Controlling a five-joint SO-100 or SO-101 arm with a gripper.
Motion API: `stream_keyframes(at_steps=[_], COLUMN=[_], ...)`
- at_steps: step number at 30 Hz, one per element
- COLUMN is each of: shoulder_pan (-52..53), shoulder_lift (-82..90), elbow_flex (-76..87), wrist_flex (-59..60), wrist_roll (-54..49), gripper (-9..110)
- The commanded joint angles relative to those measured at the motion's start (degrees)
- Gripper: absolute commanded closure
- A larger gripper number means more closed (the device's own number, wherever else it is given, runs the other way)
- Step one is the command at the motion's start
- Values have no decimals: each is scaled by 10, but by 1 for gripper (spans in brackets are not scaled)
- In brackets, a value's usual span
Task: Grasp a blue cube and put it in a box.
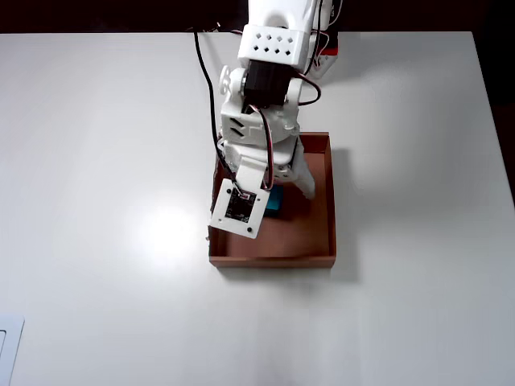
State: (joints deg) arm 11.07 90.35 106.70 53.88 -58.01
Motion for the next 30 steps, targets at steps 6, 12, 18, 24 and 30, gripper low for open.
stream_keyframes(at_steps=[6,12,18,24,30], shoulder_pan=[7,10,20,28,19], shoulder_lift=[114,209,309,413,503], elbow_flex=[-31,-1,56,125,203], wrist_flex=[55,85,83,76,38], wrist_roll=[-8,-10,-10,-10,-9], gripper=[64,68,75,79,83])
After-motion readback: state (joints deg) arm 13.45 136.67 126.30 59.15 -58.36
